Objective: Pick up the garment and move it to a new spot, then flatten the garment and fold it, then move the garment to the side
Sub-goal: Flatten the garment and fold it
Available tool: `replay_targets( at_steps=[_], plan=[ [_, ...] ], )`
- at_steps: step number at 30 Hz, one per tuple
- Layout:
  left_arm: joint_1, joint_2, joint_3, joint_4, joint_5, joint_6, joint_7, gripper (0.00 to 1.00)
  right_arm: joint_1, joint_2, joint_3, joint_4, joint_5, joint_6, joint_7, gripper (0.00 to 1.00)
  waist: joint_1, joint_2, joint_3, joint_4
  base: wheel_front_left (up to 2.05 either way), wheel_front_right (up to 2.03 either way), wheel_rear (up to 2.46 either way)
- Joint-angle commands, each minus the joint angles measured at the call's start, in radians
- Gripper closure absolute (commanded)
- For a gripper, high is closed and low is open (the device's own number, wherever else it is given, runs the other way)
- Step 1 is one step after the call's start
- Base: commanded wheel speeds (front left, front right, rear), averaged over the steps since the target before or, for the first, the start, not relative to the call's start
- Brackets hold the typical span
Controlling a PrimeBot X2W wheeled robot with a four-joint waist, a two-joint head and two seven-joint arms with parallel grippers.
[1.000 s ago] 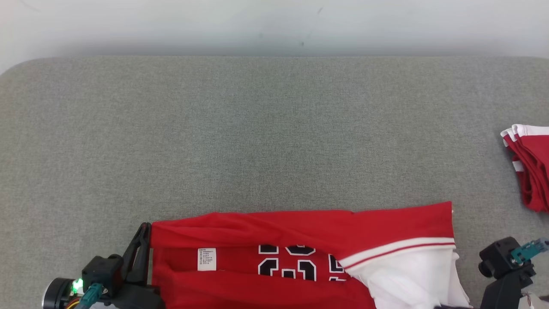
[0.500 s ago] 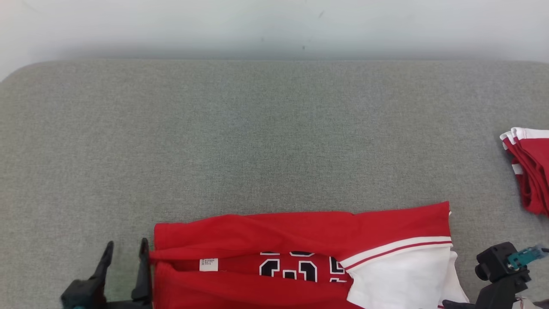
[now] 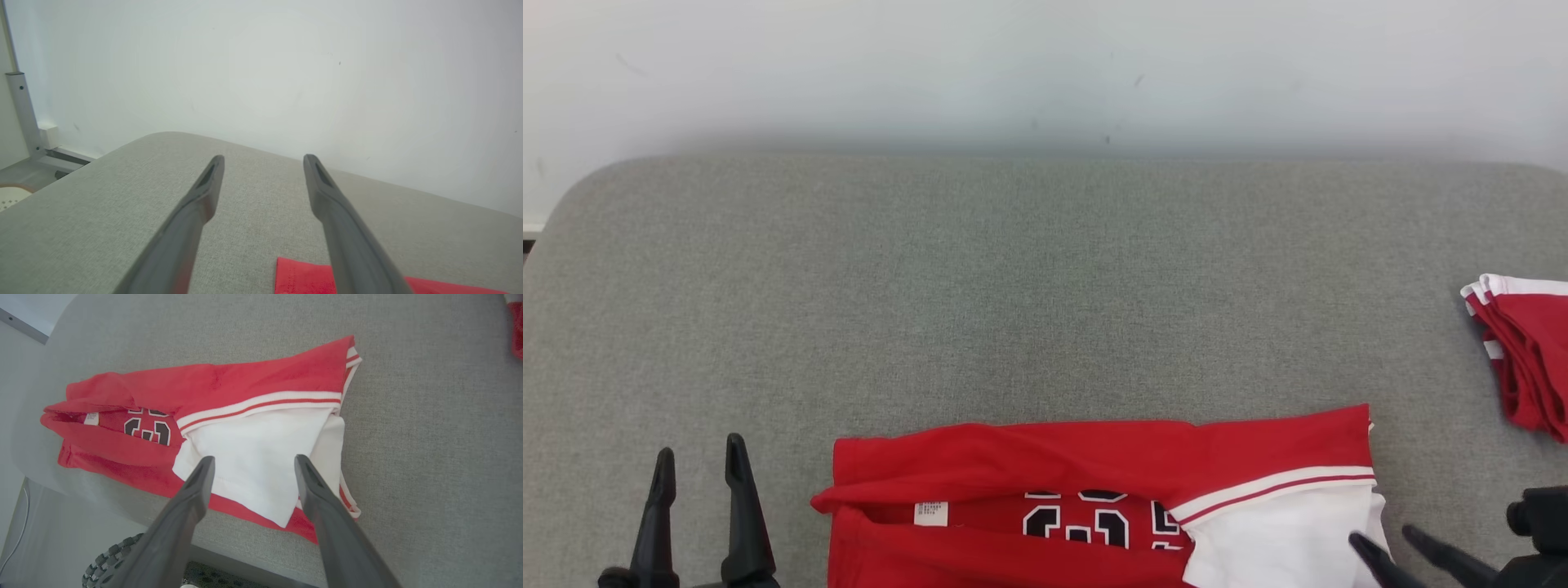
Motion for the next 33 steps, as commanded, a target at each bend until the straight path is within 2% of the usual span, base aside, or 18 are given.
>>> replay_targets(
  at_steps=[1, 8, 12, 18, 26, 33],
  plan=[
    [0.022, -0.007, 0.004, -0.014, 0.002, -0.009, -0.002, 0.00, -0.018, 0.028, -0.005, 0.000, -0.020, 0.000, -0.051, 0.00, 0.0001, 0.0000, -0.017, -0.006, 0.00, 0.00, 0.00],
    [0.048, -0.019, -0.026, -0.027, -0.017, -0.039, -0.002, 0.00, -0.084, 0.137, -0.003, 0.103, -0.139, 0.000, -0.371, 0.00, 0.0001, 0.0000, -0.060, -0.024, 0.00, 0.00, 0.00],
    [0.064, -0.019, -0.053, -0.008, -0.054, -0.047, -0.002, 0.00, -0.097, 0.175, -0.002, 0.227, -0.223, 0.000, -0.490, 0.00, 0.0001, 0.0000, -0.077, -0.033, 0.00, 0.00, 0.00],
    [0.086, -0.018, -0.089, -0.006, -0.085, -0.059, -0.002, 0.00, -0.124, 0.220, -0.032, 0.382, -0.335, 0.000, -0.482, 0.00, 0.0001, 0.0000, -0.086, -0.040, 0.00, 0.00, 0.00],
    [0.097, 0.020, -0.101, -0.040, -0.123, -0.059, -0.002, 0.00, -0.197, 0.254, -0.036, 0.463, -0.393, 0.000, -0.452, 0.00, 0.0001, 0.0000, -0.077, -0.033, 0.00, 0.00, 0.00],
    [0.090, 0.028, -0.103, -0.040, -0.123, -0.059, -0.002, 0.00, -0.246, 0.261, -0.058, 0.529, -0.438, 0.000, -0.394, 0.00, 0.0001, 0.0000, -0.062, -0.008, 0.00, 0.00, 0.00]
  ],
)
